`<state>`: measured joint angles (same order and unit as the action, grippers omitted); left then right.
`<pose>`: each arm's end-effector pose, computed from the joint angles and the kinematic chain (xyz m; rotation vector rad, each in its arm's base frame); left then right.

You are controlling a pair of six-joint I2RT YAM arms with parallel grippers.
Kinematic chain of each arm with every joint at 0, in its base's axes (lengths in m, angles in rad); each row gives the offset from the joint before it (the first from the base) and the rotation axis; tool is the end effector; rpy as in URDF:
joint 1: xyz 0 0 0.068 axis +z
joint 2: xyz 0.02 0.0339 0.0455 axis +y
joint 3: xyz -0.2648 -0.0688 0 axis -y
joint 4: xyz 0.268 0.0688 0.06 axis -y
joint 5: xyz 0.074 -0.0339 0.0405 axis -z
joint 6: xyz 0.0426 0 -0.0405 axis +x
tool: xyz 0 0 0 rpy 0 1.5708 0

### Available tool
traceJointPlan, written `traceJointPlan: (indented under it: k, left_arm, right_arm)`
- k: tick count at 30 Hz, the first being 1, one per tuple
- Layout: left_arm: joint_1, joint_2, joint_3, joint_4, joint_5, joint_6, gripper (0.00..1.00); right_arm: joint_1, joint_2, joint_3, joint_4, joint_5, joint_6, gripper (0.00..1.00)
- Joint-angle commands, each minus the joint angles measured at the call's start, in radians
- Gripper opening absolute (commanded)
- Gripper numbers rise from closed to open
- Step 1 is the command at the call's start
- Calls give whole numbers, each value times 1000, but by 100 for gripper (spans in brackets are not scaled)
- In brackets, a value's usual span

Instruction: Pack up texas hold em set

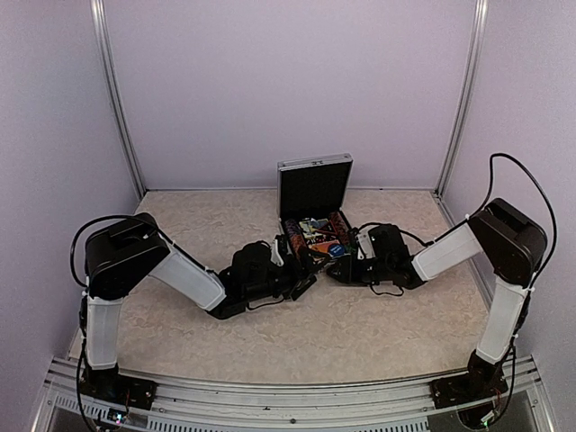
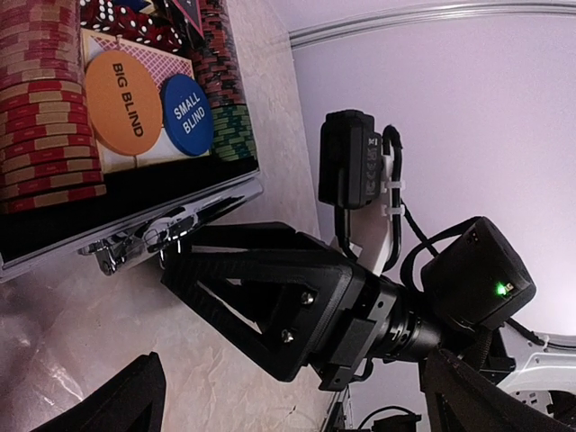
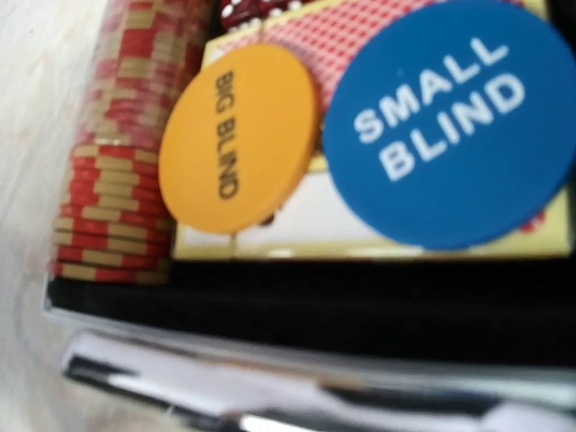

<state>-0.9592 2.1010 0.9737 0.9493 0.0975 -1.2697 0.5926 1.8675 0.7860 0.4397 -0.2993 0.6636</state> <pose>0.2479 -0.3607 0.1050 -0.2387 2.0756 -1.6118 0.2984 0.2161 0.0897 -0.0948 2.3751 0.9870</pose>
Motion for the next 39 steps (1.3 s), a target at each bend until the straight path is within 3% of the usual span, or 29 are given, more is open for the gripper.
traceJointPlan:
  k: [1,12,27,33,39]
  left_arm:
    - [-1,-36,-18,12,-10,26,99]
    - [0,-31,-24,22,-7,26,99]
    - [2,-48,-56,41,-12,26,99]
    - [2,-56,-69,49,-12,24,99]
    - [11,-79,-96,58,-13,26,99]
  right_arm:
    - [-1,-42,-33,9,-53,41,44]
    - [-27,-12,-55,97,-70,123,44]
    - [-38,75,-174,414,-128,436,30]
    - [-40,134,-225,606,-140,587,27]
    - [-43,162,-242,661,-117,657,27]
